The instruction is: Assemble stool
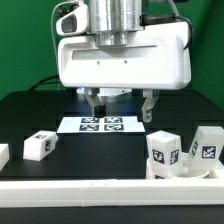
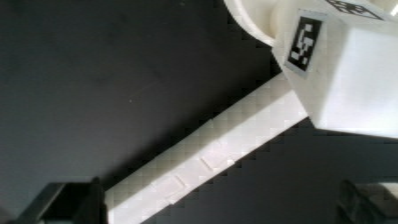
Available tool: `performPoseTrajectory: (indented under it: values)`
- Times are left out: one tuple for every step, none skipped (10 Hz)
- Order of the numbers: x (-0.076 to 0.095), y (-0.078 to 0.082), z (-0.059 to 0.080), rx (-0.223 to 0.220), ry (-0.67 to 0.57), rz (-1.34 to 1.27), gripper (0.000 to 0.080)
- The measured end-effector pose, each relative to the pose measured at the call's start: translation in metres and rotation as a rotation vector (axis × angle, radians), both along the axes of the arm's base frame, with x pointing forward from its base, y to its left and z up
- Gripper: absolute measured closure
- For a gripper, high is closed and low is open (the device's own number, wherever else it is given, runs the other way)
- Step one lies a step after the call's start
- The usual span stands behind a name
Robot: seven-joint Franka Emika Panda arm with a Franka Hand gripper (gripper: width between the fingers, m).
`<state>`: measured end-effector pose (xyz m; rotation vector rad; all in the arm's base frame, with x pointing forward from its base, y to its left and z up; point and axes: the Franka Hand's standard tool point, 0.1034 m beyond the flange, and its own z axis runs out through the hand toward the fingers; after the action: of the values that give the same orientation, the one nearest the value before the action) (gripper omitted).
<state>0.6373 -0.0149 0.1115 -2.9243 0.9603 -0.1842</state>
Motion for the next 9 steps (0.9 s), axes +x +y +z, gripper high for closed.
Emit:
performPoseTrajectory:
  values:
    - [-0.002,-0.011,-0.003,-0.002,0.0,0.022,0.0151]
    - [-0.011,-0.034,-0.008,-0.012,0.012,0.049,0.0151]
    - [-0.02,-0.056,-0.013,-0.019,0.025,0.07,0.0151]
    - [-0.032,-0.079,-0.021,-0.025,0.042,0.079,0.0151]
    - [-0.043,-0.1,-0.031,-0.034,0.048,0.068,0.0151]
    - [-0.045,-0.106,-0.034,-0.036,0.051,0.058,0.0151]
    - [-0.044,-0.104,-0.033,-0.036,0.05,0.063,0.0151]
    - [-0.044,-0.103,-0.033,-0.036,0.05,0.064,0.0151]
    - [-0.044,-0.103,-0.033,-0.036,0.05,0.064,0.0151]
